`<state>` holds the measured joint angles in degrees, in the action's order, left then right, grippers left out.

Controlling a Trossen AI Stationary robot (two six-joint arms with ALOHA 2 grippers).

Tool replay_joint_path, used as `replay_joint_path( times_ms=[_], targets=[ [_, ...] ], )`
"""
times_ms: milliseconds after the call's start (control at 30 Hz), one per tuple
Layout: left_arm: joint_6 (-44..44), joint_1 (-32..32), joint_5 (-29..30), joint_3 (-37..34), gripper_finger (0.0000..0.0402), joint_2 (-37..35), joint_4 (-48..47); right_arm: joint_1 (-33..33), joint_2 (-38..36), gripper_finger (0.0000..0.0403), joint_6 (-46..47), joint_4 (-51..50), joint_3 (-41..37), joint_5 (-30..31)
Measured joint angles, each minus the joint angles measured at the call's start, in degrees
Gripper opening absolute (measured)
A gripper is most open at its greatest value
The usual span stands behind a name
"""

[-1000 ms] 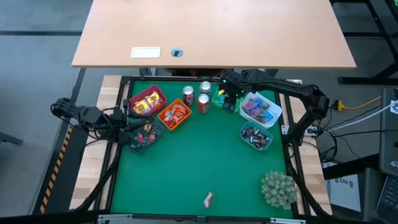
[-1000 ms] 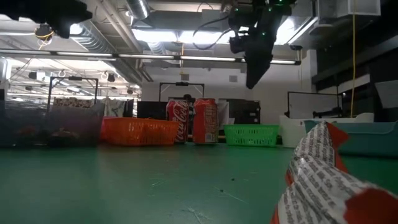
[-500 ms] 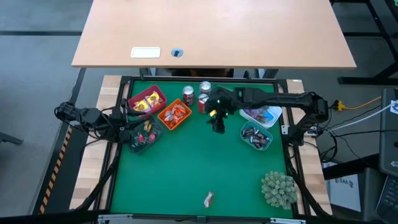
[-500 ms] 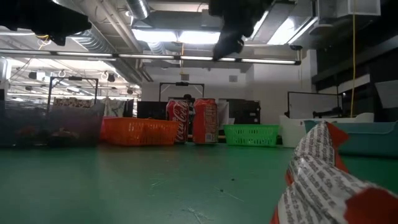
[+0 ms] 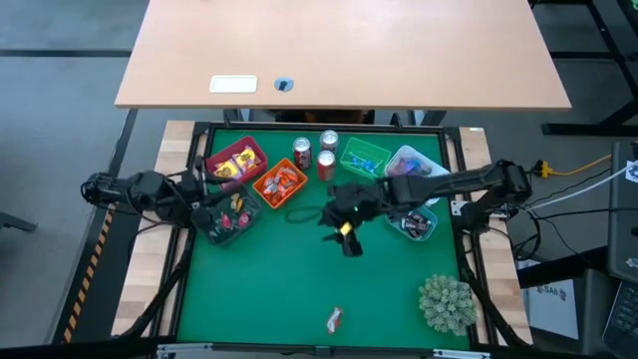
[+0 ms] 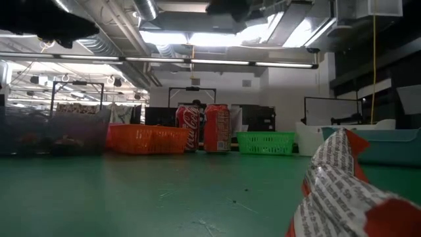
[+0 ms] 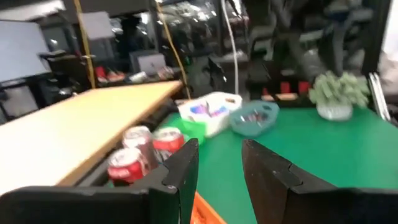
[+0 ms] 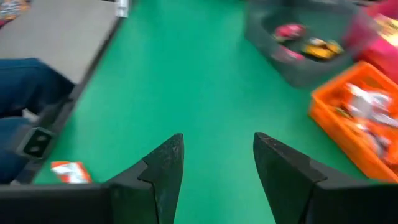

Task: Sort candy
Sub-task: Put the orange chocolate into the orange bin

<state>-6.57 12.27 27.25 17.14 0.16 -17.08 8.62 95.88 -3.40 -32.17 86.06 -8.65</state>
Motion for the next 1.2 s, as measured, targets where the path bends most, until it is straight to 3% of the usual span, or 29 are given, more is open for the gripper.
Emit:
replay_joint_path(
  times_ms=[133,300,500,667,900,1200],
  targets=[
    [1.4,-0.8,-3.3,-4.1,0.0114,0.0,0.5,4.4,0.0,0.0193,0.1,0.8,0.0,0.0],
    [5.4,-1.2,-4.2,-12.9,0.0114,0.0,7.6,9.6,0.0,0.0193,0.2,0.8,0.0,1.9],
    [1.3,-1.2,-8.1,-13.5,0.0114,0.2,14.2,14.7,1.1,0.0193,0.1,1.2,0.0,5.8],
    [-2.1,-3.1,-15.6,-16.1,0.0114,0.0,21.1,17.9,5.4,0.0193,0.1,2.2,0.0,6.0],
    [-1.5,-9.2,-20.4,-16.8,0.0114,0.1,20.5,19.6,11.7,0.0193,0.1,2.4,0.0,5.8],
    [1.9,-17.1,-26.5,-16.7,0.0114,0.1,18.0,20.0,17.9,0.0193,0.2,4.5,0.0,-4.5]
  ],
)
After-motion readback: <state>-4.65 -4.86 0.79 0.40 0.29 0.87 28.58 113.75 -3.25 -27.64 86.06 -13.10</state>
